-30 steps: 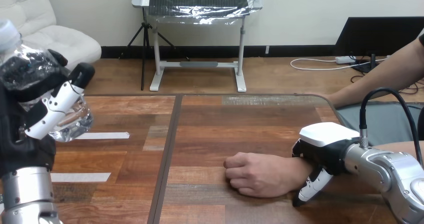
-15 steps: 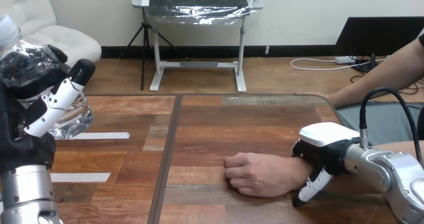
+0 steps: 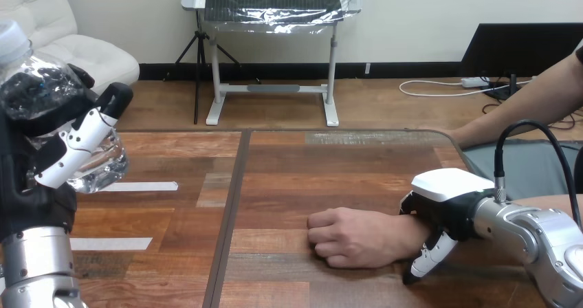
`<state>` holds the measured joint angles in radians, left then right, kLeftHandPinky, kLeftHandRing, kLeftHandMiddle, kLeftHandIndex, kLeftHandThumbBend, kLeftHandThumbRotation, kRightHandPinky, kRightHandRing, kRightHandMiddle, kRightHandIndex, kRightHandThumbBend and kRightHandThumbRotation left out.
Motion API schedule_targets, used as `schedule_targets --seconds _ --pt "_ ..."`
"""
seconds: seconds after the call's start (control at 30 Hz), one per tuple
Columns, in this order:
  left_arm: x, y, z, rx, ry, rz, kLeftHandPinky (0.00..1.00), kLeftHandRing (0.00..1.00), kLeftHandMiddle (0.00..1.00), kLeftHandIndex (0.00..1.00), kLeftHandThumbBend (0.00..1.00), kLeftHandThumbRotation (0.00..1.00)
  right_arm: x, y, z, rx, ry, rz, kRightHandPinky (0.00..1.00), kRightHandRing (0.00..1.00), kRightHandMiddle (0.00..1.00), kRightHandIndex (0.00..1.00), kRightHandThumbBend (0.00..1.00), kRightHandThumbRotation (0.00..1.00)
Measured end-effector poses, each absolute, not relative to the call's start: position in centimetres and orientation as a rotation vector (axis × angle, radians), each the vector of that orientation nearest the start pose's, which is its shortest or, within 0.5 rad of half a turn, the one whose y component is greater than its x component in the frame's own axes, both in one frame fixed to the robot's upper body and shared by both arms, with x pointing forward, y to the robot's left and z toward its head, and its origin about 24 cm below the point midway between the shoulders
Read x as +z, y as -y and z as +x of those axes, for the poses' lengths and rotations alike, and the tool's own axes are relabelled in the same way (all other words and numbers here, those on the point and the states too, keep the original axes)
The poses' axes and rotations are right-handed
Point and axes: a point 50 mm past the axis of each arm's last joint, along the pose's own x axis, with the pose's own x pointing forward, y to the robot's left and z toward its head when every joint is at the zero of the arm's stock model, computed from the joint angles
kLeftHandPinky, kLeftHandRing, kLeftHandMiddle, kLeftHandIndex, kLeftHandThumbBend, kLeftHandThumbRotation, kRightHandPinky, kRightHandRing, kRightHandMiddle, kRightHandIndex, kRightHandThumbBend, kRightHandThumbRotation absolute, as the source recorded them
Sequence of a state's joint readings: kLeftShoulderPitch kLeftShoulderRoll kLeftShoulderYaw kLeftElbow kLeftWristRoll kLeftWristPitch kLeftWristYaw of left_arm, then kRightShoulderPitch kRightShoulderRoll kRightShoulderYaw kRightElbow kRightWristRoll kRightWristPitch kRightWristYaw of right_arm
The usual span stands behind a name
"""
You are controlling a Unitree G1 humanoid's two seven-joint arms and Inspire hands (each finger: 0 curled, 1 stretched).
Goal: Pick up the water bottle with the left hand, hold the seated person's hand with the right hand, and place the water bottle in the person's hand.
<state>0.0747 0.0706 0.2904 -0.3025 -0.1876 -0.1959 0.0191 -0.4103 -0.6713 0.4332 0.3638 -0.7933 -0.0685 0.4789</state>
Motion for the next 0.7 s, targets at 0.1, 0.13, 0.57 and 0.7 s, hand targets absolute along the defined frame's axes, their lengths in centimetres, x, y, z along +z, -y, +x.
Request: schedule_targets --seconds 0.1,0.13,0.57,0.7 --pt "11.89 -23.17 21.62 0.294 0.46 -0.037 0.17 0.22 0.28 0.35 0.32 0.0 4.62 20.87 30.73 0.704 -0.302 -1.583 0.48 0.66 0.73 0.7 0.92 0.37" --pt "11.91 -23.16 21.61 0.294 0.46 -0.037 0.17 0.22 0.28 0.35 0.32 0.0 4.62 20.87 30.73 0.704 -0.302 -1.583 0.48 0.66 0.73 0.7 0.92 0.37" --pt "12.01 -23.14 21.58 0.292 0.465 -0.037 0.17 0.22 0.28 0.34 0.32 0.0 4.61 20.86 30.72 0.705 -0.302 -1.583 0.47 0.65 0.73 0.69 0.92 0.38" --pt "12.01 -23.14 21.58 0.292 0.465 -0.037 0.16 0.22 0.28 0.34 0.32 0.0 4.6 20.87 30.72 0.705 -0.302 -1.582 0.46 0.64 0.72 0.69 0.92 0.37"
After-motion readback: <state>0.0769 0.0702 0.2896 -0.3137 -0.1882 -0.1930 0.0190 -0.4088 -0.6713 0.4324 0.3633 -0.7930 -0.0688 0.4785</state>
